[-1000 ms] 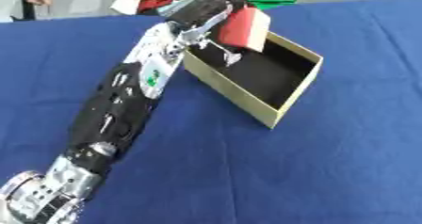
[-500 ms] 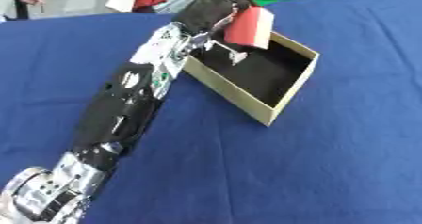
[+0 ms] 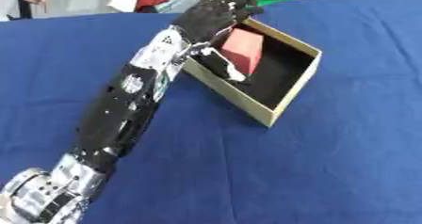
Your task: Pick up objects on the table and place them in the box.
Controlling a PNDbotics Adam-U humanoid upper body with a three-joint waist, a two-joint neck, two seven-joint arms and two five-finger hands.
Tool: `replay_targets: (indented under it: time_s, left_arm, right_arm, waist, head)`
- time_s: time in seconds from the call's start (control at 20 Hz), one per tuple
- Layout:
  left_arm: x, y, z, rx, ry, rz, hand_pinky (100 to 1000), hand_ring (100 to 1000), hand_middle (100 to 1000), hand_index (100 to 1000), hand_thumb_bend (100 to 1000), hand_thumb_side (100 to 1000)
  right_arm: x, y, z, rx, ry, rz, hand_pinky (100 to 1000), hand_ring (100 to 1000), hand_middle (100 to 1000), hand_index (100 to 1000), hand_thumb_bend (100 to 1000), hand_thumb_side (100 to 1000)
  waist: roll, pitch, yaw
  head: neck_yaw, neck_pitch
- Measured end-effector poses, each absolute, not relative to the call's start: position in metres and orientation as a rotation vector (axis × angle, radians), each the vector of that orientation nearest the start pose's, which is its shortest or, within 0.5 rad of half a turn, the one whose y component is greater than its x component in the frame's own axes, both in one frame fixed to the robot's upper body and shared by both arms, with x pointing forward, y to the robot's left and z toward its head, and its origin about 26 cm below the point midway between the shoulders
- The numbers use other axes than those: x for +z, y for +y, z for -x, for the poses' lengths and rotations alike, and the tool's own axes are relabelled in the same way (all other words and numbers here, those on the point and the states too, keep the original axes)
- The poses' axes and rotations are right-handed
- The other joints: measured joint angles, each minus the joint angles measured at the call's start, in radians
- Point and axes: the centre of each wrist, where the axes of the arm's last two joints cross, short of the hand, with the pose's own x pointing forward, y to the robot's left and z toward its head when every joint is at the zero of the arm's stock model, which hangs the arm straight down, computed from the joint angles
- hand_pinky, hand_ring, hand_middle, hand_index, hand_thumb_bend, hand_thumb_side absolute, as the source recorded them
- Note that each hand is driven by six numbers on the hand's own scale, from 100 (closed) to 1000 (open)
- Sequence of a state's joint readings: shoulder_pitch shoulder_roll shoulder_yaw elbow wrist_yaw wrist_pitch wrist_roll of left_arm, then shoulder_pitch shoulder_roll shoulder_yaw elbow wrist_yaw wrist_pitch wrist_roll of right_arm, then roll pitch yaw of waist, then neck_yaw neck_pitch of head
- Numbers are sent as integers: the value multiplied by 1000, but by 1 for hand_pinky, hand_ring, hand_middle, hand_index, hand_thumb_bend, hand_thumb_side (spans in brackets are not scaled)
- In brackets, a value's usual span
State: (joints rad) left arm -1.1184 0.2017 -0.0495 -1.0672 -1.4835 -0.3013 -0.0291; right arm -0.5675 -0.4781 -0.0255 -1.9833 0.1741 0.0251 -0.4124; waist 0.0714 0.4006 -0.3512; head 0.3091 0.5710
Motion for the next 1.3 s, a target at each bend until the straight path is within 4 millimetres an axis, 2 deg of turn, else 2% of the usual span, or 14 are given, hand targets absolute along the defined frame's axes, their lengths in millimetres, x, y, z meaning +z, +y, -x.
replay_targets:
  time_s: [0.2,0.4,0.45,0.6,0.8,0.95,1.15,1.3]
  left_arm:
    - [283,158,-472,1699,2336,1798,784,844,858,945,827,556]
    - [286,158,-468,1538,2474,1759,732,808,817,918,698,514]
    - [287,158,-467,1489,2521,1739,708,793,799,912,615,496]
    - [298,157,-459,1285,2706,1633,682,778,780,898,469,513]
    - [320,159,-444,948,2962,1414,647,760,764,893,234,625]
    - [330,168,-433,793,3097,1260,628,745,754,891,191,602]
    - [338,187,-416,719,3209,1109,607,718,736,880,139,612]
    - [340,204,-401,688,3277,1028,592,701,721,873,100,657]
  right_arm:
    - [291,-262,-311,-92,3482,-896,792,782,780,808,100,940]
    - [291,-263,-311,-87,3482,-901,792,782,780,808,100,939]
    - [291,-263,-311,-86,3484,-904,792,782,781,808,100,939]
    - [288,-264,-311,-86,3489,-913,792,782,781,808,100,938]
    - [286,-266,-311,-85,3495,-926,791,781,781,808,100,937]
    - [282,-269,-310,-75,3499,-953,791,781,781,808,100,937]
    - [279,-276,-309,-53,3493,-1010,791,780,781,808,100,935]
    - [277,-281,-308,-41,3485,-1053,791,780,781,808,100,934]
  waist:
    - [-1,-1,7]
    - [-7,-5,9]
    - [-7,-8,13]
    - [-10,-15,22]
    - [-12,-28,33]
    - [-13,-39,60]
    - [-19,-58,97]
    - [-22,-69,123]
  head:
    - [-3,2]
    - [-5,9]
    - [-6,10]
    - [-13,18]
    - [-26,27]
    - [-49,37]
    - [-86,56]
    - [-112,70]
